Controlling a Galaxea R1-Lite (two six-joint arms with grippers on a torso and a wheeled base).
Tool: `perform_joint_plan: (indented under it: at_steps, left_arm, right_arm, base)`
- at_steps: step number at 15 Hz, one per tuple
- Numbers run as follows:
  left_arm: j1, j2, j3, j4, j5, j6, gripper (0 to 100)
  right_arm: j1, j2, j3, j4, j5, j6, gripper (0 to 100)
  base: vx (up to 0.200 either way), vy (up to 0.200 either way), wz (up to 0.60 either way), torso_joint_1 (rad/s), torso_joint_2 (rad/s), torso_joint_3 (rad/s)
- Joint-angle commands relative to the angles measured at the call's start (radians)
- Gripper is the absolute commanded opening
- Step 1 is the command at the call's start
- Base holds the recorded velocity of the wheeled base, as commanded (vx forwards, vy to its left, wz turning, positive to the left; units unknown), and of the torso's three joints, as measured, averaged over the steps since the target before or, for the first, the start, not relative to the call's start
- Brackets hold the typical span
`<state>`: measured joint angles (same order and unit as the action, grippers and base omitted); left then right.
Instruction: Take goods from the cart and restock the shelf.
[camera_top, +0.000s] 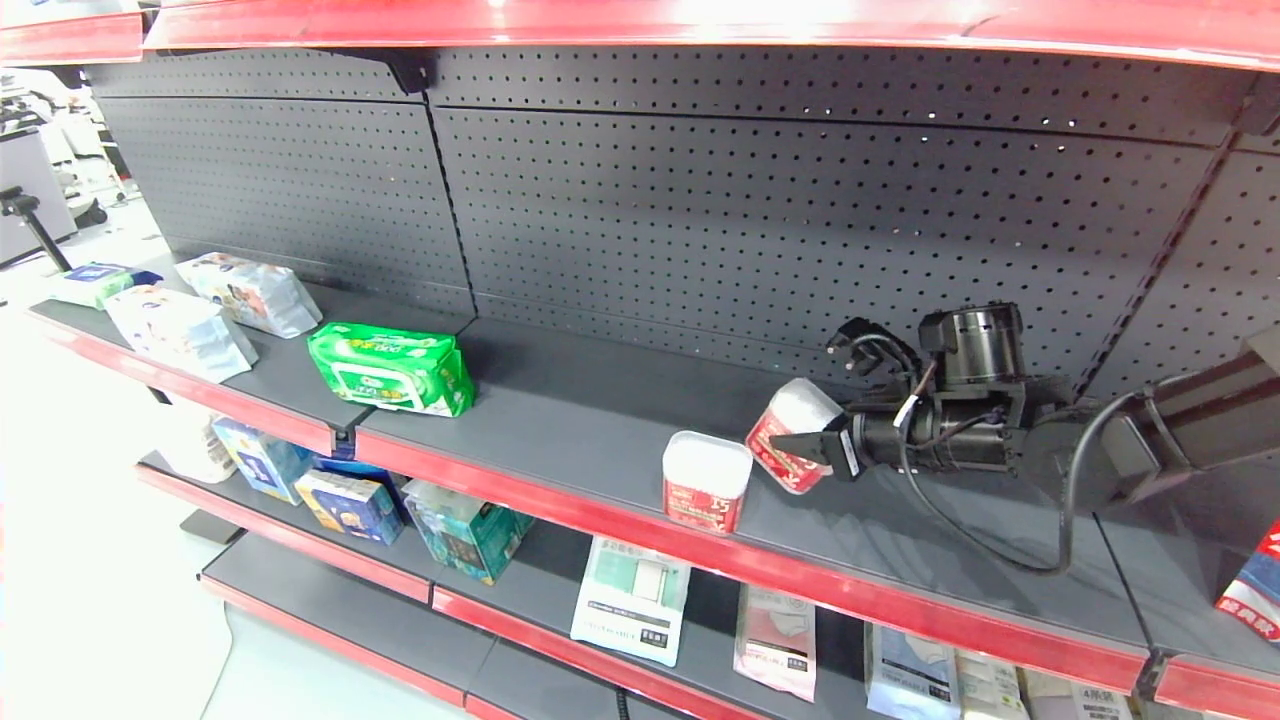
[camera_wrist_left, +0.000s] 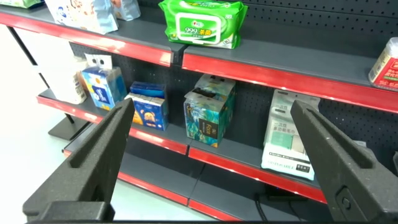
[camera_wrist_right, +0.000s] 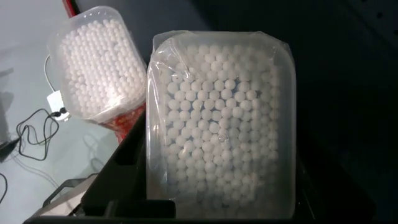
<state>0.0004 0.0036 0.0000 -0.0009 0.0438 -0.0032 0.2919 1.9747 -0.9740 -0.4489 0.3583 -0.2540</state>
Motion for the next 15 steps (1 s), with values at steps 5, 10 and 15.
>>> perform_joint_plan:
  at_steps: [5, 10, 15]
  left_arm:
    - [0.001, -0.001, 0.000, -0.001, 0.001, 0.000, 100]
    - [0.000, -0.001, 0.000, -0.001, 0.001, 0.000, 100]
    - [0.000, -0.001, 0.000, -0.001, 0.001, 0.000, 100]
  right_arm:
    - [-0.019, 0.138, -0.187, -0.001, 0.051, -0.060, 0]
    - [-0.073, 0.148, -0.192, 0.001, 0.045, -0.198, 0]
    - [-0.069, 0.136, -0.146, 0.003, 0.044, -0.232, 0]
  base:
    - [0.000, 0.000, 0.00, 0.000, 0.00, 0.000]
    - [0.000, 0.000, 0.00, 0.000, 0.00, 0.000]
    - [0.000, 0.000, 0.00, 0.000, 0.00, 0.000]
